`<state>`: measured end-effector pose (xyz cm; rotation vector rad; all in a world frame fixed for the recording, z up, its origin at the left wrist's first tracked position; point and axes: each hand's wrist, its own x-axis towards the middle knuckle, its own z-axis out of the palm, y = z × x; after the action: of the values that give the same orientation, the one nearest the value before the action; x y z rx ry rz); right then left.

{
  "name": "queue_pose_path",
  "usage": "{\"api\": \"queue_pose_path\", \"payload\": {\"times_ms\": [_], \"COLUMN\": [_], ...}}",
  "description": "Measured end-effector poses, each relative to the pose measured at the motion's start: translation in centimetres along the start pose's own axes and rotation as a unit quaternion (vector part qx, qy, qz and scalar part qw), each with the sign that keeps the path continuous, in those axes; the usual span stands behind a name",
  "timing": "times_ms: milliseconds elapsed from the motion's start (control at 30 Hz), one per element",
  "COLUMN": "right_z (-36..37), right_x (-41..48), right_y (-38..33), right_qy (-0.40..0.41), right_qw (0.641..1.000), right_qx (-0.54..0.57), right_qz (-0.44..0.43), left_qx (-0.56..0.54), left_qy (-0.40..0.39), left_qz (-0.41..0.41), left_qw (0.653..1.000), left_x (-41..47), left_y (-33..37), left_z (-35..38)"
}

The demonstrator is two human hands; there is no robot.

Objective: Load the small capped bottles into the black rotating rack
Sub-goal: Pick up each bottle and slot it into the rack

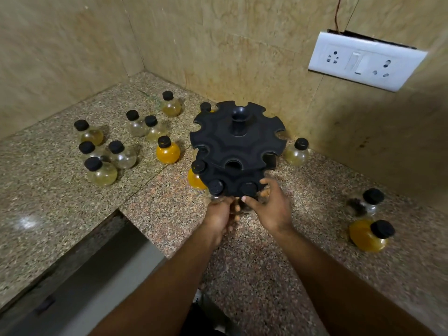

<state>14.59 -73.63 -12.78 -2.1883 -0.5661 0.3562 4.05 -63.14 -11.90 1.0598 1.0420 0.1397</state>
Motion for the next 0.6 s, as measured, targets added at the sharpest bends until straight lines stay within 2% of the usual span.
{"api": "queue_pose_path", "payload": {"times_ms": [100,200,267,367,433,600], "right_z": [-1.6,-2.9,-3.8,-5.3,-6.3,-9.3], "right_x": [-0.9,-2.5,-3.7,-5.3,-6.2,-7.6], "right_y": [1.5,3.8,5.5,8.2,9.5,11.6], "right_qy": [-0.002,0.032,0.069,0.142,0.175,0.294], "right_qw": [1.0,0.998,0.995,0.985,0.973,0.927], "right_qx": [-0.002,0.009,-0.003,-0.051,-0.055,-0.021], "right_qz": [0.018,0.05,0.071,0.088,0.139,0.232], "left_qx": [0.048,0.084,0.171,0.331,0.416,0.557], "left_qy": [0.03,-0.026,-0.056,-0.101,-0.125,-0.19], "left_qz": [0.031,0.051,0.089,0.164,0.204,0.286], "left_qw": [0.998,0.995,0.98,0.924,0.878,0.756], "left_x": [-0.5,-0.2,0.4,0.4,0.2,0.5], "left_y": [-1.8,-3.7,-4.8,-4.8,-4.6,-4.8], "left_z": [1.2,3.4,5.1,7.8,9.3,13.8]}}
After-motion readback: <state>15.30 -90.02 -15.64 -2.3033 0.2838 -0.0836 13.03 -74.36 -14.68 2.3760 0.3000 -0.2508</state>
